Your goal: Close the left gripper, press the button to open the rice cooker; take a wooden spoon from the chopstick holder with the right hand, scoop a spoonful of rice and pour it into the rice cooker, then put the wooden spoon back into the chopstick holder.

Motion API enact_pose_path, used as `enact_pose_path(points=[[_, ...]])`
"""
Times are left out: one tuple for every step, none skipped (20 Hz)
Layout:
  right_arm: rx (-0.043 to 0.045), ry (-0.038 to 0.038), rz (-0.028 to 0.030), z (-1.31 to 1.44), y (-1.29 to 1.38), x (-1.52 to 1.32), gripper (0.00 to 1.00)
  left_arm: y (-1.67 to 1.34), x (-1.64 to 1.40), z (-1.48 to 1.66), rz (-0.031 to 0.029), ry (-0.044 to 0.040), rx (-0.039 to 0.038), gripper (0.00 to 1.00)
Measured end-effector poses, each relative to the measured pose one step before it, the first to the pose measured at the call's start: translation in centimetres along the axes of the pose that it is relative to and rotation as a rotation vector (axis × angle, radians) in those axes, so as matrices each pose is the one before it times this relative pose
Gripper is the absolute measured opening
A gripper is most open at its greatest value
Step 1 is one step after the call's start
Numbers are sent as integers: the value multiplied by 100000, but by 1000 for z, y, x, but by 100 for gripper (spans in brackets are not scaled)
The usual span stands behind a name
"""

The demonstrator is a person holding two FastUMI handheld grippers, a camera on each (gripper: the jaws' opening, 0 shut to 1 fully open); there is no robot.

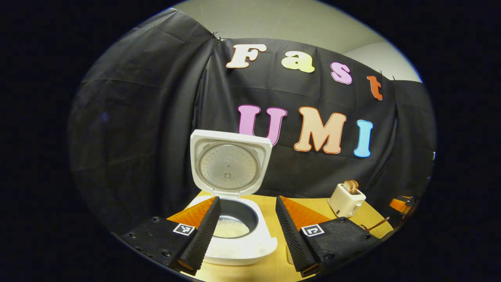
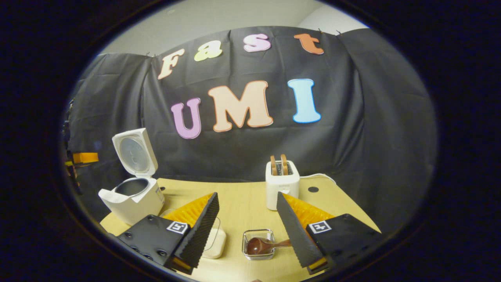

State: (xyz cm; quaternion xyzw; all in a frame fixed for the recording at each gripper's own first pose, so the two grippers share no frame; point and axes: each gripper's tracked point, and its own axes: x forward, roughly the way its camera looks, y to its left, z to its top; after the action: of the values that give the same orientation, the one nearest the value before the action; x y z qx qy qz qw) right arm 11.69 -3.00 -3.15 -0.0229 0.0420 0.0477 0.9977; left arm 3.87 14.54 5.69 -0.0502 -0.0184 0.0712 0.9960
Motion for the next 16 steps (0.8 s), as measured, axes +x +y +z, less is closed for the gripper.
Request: enact_pose_path(points=[[593, -1014, 455, 577, 554, -451, 93, 510, 793, 1049, 49, -570, 406, 83], [919, -772, 344, 612, 600, -436, 94, 464, 776, 1270, -365, -1293, 232, 83], [902, -295, 274, 343, 656, -474, 94, 416, 811, 1078, -425, -1205, -238, 79], [654, -173, -60, 306, 517, -492, 95, 244, 817, 1170, -802, -1255, -208, 79], [156, 109, 88, 54, 647, -483, 95, 383, 1126, 1095, -810, -1052, -49, 83], [-476, 113, -765, 39, 496, -408, 96, 290, 1044, 971, -934, -767, 29, 83], [-916, 45, -1280, 28, 356, -355, 96, 435, 1044, 896, -770, -1214, 536, 83], [-769, 65, -1765, -92, 280, -487, 96, 374, 1094, 935, -941, -752, 840, 83], [-527, 105, -1500, -185, 549, -368, 97, 144, 1210, 538, -1094, -942, 851, 83], [-331, -27, -1904, -140, 439, -503, 97, 314, 972, 571, -951, -248, 866, 83], [-392, -86, -1872, -255, 335, -595, 97, 203, 1081, 199, -980, -22, 547, 82], [-440, 9, -1974, -175, 429, -569, 97, 180, 1081, 212, -771, 225, 412, 82], [-650, -57, -1959, -212, 315, -461, 97, 304, 1223, 75, -467, 640, 141, 82], [-783, -252, -1783, -60, 289, -473, 97, 419, 981, 244, 159, 370, 346, 82], [-852, 128, -1598, -182, 315, -420, 97, 647, 1046, 152, 1166, 479, 37, 82], [-812, 527, -1249, -204, 227, -356, 97, 196, 1065, 303, 178, 243, -100, 82]])
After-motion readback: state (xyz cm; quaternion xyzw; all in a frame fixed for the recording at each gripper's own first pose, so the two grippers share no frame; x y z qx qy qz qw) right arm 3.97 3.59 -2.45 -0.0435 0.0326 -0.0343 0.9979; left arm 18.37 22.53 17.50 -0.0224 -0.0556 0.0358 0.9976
